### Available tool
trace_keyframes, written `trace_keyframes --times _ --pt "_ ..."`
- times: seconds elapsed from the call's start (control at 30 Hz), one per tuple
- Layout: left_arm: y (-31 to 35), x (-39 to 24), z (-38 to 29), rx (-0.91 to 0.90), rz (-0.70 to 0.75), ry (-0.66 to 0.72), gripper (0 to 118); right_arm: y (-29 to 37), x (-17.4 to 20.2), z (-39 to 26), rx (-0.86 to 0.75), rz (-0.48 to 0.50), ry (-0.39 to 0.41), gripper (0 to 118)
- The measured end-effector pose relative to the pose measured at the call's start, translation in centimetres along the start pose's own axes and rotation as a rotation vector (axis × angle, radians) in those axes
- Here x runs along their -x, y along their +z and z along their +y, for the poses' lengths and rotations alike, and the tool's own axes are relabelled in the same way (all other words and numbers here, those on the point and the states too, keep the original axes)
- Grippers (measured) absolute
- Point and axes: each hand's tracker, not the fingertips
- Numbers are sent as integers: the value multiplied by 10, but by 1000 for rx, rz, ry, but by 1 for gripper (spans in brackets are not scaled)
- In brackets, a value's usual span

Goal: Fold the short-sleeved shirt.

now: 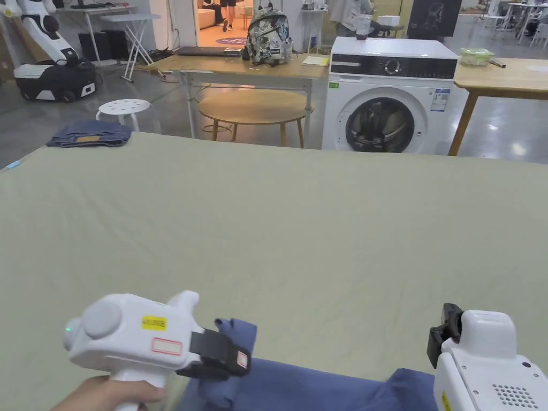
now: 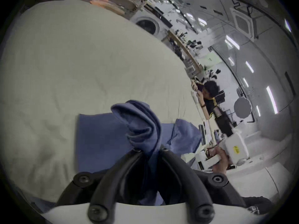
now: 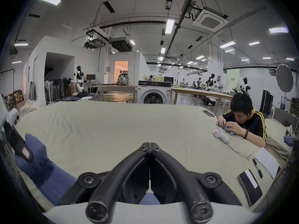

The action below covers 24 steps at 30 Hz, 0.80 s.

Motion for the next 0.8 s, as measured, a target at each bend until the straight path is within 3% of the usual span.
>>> trace_keyframes --times 0.2,0.37,0.4,0.5,0.6,0.73,0.8 --pt "-78 -10 -10 141 154 3 6 3 -11 -3 15 -27 2 0" --pt "-103 -4 -13 130 230 -19 6 5 -16 -4 26 -42 -1 0" --pt "-99 -6 -14 132 214 -14 9 5 -17 -5 27 -43 -1 0" --pt "-86 -14 -13 129 128 -4 41 5 -17 -6 31 -43 0 0" --pt "-66 -25 -11 113 107 -34 51 6 -17 -6 34 -40 0 0" --pt "-30 -35 -7 66 38 -41 50 8 -18 -7 35 -39 0 0" --pt "-15 -41 -7 7 55 -78 39 9 -20 -8 37 -40 -4 0"
